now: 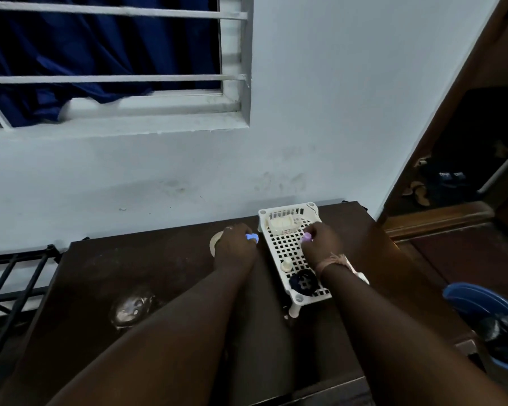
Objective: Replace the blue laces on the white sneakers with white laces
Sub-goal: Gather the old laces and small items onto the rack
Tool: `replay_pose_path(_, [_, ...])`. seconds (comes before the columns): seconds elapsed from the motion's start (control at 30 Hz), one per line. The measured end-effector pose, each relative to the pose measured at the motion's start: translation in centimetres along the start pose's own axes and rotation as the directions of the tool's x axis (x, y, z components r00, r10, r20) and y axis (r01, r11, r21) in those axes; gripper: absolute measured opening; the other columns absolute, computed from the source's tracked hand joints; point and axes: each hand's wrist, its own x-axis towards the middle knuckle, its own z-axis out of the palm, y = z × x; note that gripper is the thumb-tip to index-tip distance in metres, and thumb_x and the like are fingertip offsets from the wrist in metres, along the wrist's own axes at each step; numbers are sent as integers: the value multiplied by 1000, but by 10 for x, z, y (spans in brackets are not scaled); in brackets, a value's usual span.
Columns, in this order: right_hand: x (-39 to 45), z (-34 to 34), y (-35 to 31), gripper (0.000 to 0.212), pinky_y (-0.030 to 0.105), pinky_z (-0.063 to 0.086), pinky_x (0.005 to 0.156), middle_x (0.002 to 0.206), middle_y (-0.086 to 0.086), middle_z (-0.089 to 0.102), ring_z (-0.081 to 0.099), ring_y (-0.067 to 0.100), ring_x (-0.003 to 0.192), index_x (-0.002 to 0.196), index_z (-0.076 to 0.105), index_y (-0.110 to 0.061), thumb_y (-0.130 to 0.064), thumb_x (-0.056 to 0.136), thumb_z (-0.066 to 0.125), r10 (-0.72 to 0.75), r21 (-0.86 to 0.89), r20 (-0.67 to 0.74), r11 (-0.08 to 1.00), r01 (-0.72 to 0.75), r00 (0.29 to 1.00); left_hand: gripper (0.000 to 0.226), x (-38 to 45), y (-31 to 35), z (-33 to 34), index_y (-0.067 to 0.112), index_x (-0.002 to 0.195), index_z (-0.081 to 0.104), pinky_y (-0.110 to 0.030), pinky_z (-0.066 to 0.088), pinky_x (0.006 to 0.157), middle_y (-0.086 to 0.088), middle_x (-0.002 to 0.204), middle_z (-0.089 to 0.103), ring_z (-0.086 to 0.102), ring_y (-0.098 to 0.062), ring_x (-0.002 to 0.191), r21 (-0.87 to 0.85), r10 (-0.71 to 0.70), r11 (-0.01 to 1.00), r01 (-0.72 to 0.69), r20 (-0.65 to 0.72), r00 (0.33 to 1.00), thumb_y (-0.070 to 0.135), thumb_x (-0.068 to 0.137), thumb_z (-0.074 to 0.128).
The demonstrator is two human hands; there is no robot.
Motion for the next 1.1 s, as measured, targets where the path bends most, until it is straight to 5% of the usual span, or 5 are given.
replay_pose_path(0.23, [-13,-3,22,6,40,44,97,86,-7,70,63,21,95,78,63,-24,-22,83,60,-26,-124,116,991,40,993,8,-15,19,14,10,92,62,-38,47,74,-1,92,66,60,-22,88,13,46,999,-47,74,996,17,89,61])
replay_pose_path(0.57, [-15,8,21,6,36,27,88,89,-9,68,59,21,105,84,60,-25,-19,83,58,1,-161,198,986,31,980,6,-17,24,17,16,89,60,-34,41,68,0,91,65,61,-22,87,40,55,997,-59,105,993,20,86,63])
replay_pose_path(0.77, [-7,-19,7,52,30,43,89,98,-16,63,53,12,98,105,65,-34,-4,63,72,-122,89,260,991,102,958,14,-15,48,16,23,86,66,-29,40,67,4,88,70,64,-17,87,-34,7,999,-2,138,990,31,79,76])
replay_pose_path(0.93, [4,-29,4,24,28,53,76,91,-11,72,64,6,79,100,75,-27,-14,80,73,-334,170,229,939,300,914,18,-12,73,21,19,81,76,-24,40,58,1,78,73,66,-14,77,-101,2,995,14,160,987,36,79,81])
replay_pose_path(1.1, [7,-28,13,13,25,49,66,81,-9,71,63,8,72,88,72,-20,-10,80,69,-261,145,144,960,241,954,19,-8,77,25,20,102,71,-26,45,69,1,98,75,68,-17,93,-135,-71,987,88,127,989,36,91,70])
